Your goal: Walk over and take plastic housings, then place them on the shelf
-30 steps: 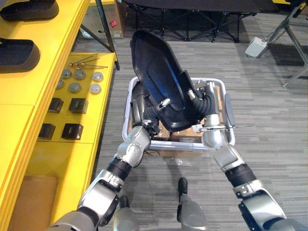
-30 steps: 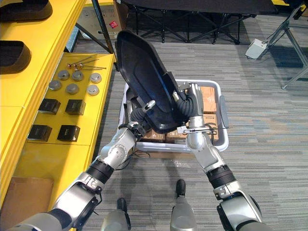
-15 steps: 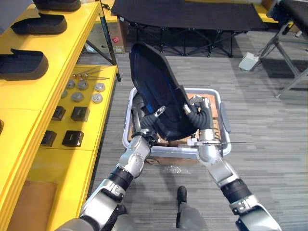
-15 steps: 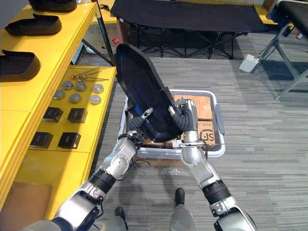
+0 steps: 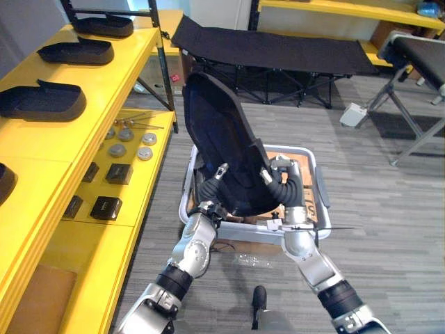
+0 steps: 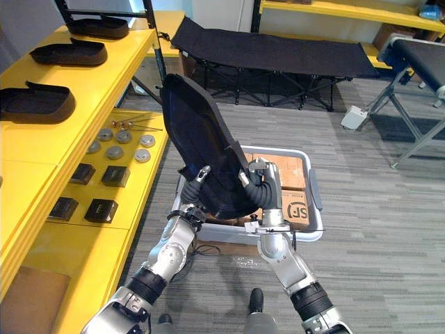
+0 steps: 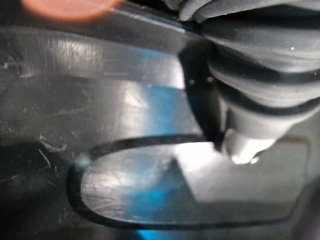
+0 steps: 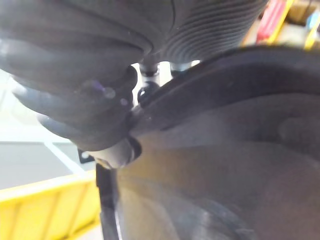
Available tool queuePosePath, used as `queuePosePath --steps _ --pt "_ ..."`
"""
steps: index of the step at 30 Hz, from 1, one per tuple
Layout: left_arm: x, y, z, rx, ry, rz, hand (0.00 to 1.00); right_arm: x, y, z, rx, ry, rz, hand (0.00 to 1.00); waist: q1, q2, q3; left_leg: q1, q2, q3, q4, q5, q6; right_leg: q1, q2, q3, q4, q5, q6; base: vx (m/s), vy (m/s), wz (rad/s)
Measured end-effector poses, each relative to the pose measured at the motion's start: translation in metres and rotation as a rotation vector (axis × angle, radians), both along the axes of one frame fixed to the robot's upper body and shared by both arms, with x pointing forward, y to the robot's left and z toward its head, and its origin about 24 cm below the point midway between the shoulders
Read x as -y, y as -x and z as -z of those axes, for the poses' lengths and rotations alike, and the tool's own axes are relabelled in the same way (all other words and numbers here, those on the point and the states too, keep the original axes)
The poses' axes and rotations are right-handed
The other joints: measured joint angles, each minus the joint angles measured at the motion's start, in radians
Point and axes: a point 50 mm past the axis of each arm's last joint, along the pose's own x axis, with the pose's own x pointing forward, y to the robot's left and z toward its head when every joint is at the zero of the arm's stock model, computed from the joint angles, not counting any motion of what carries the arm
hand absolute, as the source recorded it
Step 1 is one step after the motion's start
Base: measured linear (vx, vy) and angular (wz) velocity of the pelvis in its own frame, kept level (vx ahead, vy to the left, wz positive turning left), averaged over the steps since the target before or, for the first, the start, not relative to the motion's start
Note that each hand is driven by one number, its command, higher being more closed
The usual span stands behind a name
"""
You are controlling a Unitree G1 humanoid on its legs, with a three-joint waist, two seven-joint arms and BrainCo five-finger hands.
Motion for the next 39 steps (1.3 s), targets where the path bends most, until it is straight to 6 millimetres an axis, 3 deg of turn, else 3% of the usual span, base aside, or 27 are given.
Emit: queuePosePath --steps 4,8,13,15,19,23,27,32,34,36,39 --pt "-0.019 0.01 -0.006 0.051 -0.014 -0.097 1.0 -0.005 0.008 0.012 -0.135 -0.089 -0.102 0.0 0.009 -0.004 -0.022 0.001 0.0 -0.011 0.0 0.0 0.0 0.01 0.0 -0.012 0.0 -0.007 -0.001 0.0 0.007 0.09" --pt "-0.029 0.024 -0.024 0.159 -0.074 -0.162 1.0 -0.005 0.018 0.008 -0.175 -0.194 -0.183 0.0 0.026 0.008 -0.033 0.0 0.0 -0.015 0.0 0.0 0.0 0.012 -0.001 -0.019 0.0 -0.009 -0.004 -0.01 0.005 0.03" --pt "-0.039 0.037 -0.026 0.193 -0.196 -0.242 1.0 -0.009 0.025 -0.008 -0.126 -0.28 -0.292 0.0 0.028 0.027 -0.055 0.001 0.0 -0.017 0.0 0.0 0.0 0.014 0.0 -0.025 0.0 -0.012 -0.007 0.0 0.0 0.0" --pt "-0.045 0.043 -0.019 0.172 -0.283 -0.287 1.0 -0.008 0.03 -0.025 -0.046 -0.319 -0.352 0.0 0.029 0.034 -0.059 0.004 0.0 -0.02 0.0 0.0 0.0 0.019 0.0 -0.029 0.0 -0.016 -0.009 -0.01 0.005 0.05" --pt "-0.065 0.058 -0.001 0.108 -0.501 -0.413 1.0 0.018 0.034 -0.057 0.117 -0.461 -0.372 0.0 0.031 0.035 -0.071 0.017 0.001 -0.031 -0.01 0.0 0.0 0.035 0.0 -0.039 -0.005 -0.033 -0.002 -0.01 0.005 0.07" --pt "-0.092 0.07 -0.002 0.123 -0.811 -0.609 1.0 0.052 0.045 -0.066 0.204 -0.57 -0.305 0.0 0.031 0.039 -0.084 0.017 0.002 -0.034 -0.02 0.0 0.0 0.03 0.002 -0.043 -0.008 -0.036 -0.002 0.01 0.009 0.02" --pt "-0.104 0.08 -0.023 0.22 -0.97 -0.784 1.0 0.074 0.062 -0.048 0.132 -0.655 -0.252 0.0 0.028 0.052 -0.092 0.017 0.002 -0.025 -0.02 -0.004 -0.002 0.027 0.002 -0.037 -0.002 -0.034 0.001 0.04 0.022 -0.05" --pt "-0.104 0.087 -0.031 0.274 -0.908 -0.838 1.0 0.09 0.076 -0.009 -0.082 -0.683 -0.076 0.0 0.019 0.062 -0.098 0.017 0.002 -0.003 -0.019 -0.014 -0.001 0.013 0.003 -0.017 0.0 -0.032 0.004 0.04 0.027 -0.13" --pt "-0.105 0.094 -0.033 0.306 -0.895 -0.857 1.0 0.093 0.085 0.033 -0.308 -0.635 0.032 0.0 0.006 0.062 -0.098 0.02 0.001 0.014 -0.015 -0.023 0.002 0.005 0.004 0.0 0.0 -0.031 0.005 0.01 0.025 -0.2" --pt "-0.106 0.096 -0.034 0.307 -0.881 -0.888 1.0 0.098 0.089 0.062 -0.436 -0.603 0.105 0.0 -0.003 0.066 -0.096 0.021 0.001 0.016 -0.015 -0.025 0.005 0.004 0.004 0.002 0.0 -0.033 0.004 0.0 0.014 -0.05" --pt "-0.108 0.1 -0.036 0.312 -0.87 -0.903 1.0 0.103 0.09 0.065 -0.43 -0.609 0.135 0.0 -0.003 0.081 -0.086 0.023 0.001 0.016 -0.015 -0.027 0.008 0.006 0.004 0.001 0.0 -0.034 0.003 0.0 0.0 0.0"
